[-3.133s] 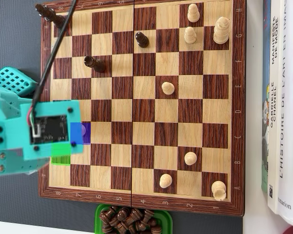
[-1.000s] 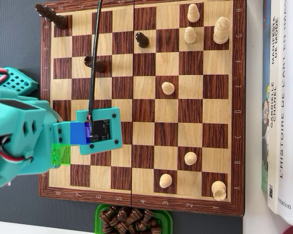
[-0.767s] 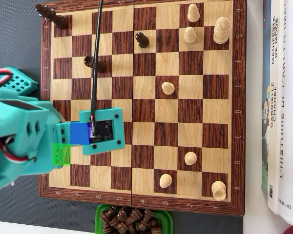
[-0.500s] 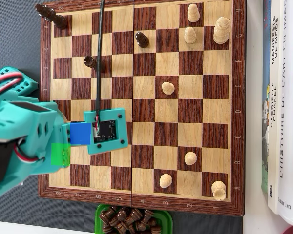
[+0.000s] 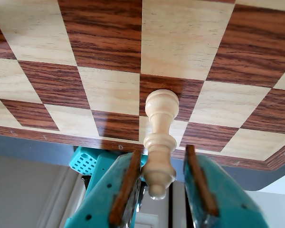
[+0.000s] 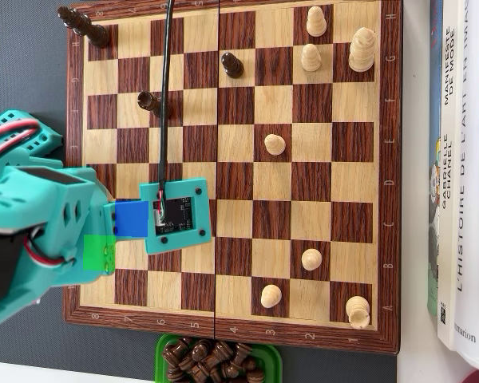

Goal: Play chess

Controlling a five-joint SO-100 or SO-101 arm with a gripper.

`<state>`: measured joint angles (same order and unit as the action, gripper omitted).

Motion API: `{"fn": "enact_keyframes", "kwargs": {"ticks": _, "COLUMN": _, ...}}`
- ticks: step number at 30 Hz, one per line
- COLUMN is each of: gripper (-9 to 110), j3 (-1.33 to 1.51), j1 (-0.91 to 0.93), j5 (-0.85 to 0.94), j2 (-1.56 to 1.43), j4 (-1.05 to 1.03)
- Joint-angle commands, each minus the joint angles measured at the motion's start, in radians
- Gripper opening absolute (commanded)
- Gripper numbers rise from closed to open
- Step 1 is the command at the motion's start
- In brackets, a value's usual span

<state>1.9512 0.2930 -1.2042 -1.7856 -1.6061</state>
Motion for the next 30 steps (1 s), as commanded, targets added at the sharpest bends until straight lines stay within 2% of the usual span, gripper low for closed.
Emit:
{"fn": "enact_keyframes", "kwargs": {"ticks": 1, "gripper": 12, "j3": -0.008, "j1": 0.008, "j5": -0.009, "j2": -0.005, "j4": -0.005}}
{"fn": "enact_keyframes", "kwargs": {"ticks": 24, "gripper": 7, "j3": -0.008, "j1": 0.011, "j5": -0.003, "j2": -0.02, "j4": -0.008}}
{"fn": "enact_keyframes", "kwargs": {"ticks": 30, "gripper": 7, "j3": -0.008, "j1": 0.012, "j5": -0.009, "j2": -0.115, "j4": -0.043}}
